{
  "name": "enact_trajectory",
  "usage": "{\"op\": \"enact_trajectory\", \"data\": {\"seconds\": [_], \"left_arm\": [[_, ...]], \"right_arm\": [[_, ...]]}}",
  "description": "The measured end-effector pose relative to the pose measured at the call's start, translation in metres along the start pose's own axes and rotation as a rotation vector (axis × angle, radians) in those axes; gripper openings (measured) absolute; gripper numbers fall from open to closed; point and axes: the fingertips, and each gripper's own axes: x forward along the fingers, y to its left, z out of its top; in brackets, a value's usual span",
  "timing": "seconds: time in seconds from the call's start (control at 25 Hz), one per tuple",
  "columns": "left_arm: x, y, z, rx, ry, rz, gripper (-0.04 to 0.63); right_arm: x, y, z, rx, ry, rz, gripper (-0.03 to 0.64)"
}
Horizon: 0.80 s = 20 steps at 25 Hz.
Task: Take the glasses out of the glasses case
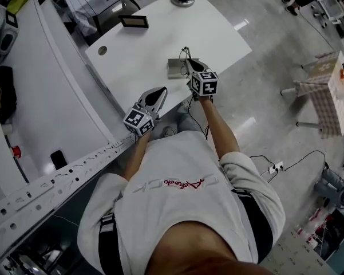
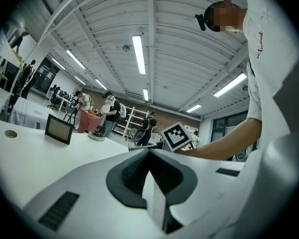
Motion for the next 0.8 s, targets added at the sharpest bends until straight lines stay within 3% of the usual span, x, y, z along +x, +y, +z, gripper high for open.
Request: {"op": "enact_trajectory", "data": {"seconds": [0.12, 0.4, 0.8], "left_arm": [[-0.002, -0.004, 0.000, 0.002, -0.004, -0.008, 0.014], [0.002, -0.002, 0.006, 0.026, -0.031, -0.047, 0.014], [0.002, -0.036, 0.004, 0.028, -0.042, -0.112, 0.014]], "right_arm": [[-0.011, 0.003, 0.005, 0.037, -0.054, 0.009, 0.017], [-0.043, 0.033, 0.031, -0.078, -0.227, 0.072, 0.017], [-0.144, 0.073, 0.013, -0.120, -0.326, 0.005, 0.017]]}}
